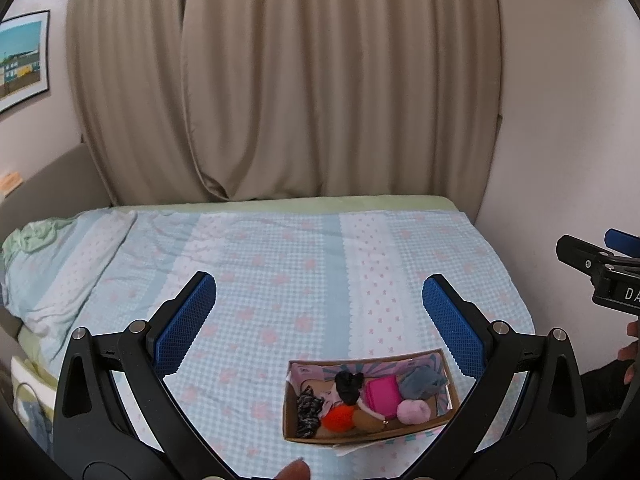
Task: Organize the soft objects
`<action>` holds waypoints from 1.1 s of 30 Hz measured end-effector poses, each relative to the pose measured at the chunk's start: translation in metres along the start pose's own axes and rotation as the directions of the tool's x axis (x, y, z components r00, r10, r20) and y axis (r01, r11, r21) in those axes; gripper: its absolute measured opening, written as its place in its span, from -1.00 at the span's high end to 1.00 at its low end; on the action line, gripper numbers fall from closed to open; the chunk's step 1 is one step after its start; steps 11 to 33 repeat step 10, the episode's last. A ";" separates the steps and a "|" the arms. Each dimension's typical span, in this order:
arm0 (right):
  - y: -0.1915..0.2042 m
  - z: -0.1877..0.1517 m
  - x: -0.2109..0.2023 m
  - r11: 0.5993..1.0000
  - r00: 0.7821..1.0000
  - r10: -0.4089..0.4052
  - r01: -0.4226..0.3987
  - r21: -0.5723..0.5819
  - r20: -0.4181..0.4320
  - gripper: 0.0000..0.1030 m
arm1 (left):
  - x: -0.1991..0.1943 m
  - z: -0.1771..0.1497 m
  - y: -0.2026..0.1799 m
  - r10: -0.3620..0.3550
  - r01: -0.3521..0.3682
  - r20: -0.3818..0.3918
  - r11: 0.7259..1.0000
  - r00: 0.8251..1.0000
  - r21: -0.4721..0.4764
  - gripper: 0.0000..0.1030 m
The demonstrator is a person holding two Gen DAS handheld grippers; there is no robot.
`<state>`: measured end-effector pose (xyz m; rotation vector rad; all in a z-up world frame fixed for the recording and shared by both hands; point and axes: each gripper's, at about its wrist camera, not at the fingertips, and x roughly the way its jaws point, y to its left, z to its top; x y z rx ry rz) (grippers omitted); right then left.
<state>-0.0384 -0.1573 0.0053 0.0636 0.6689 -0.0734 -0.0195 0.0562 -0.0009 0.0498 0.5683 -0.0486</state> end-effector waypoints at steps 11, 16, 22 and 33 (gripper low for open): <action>-0.001 0.004 0.008 1.000 1.000 0.005 -0.005 -0.005 -0.020 -1.00 | 0.012 0.000 0.001 -0.026 0.026 -0.008 0.999 1.000 -0.025 -1.00; -0.001 0.004 0.008 1.000 1.000 0.005 -0.005 -0.005 -0.020 -1.00 | 0.012 0.000 0.001 -0.026 0.026 -0.008 0.999 1.000 -0.025 -1.00; -0.001 0.004 0.008 1.000 1.000 0.005 -0.005 -0.005 -0.020 -1.00 | 0.012 0.000 0.001 -0.026 0.026 -0.008 0.999 1.000 -0.025 -1.00; -0.001 0.004 0.008 1.000 1.000 0.005 -0.005 -0.005 -0.020 -1.00 | 0.012 0.000 0.001 -0.026 0.026 -0.008 0.999 1.000 -0.025 -1.00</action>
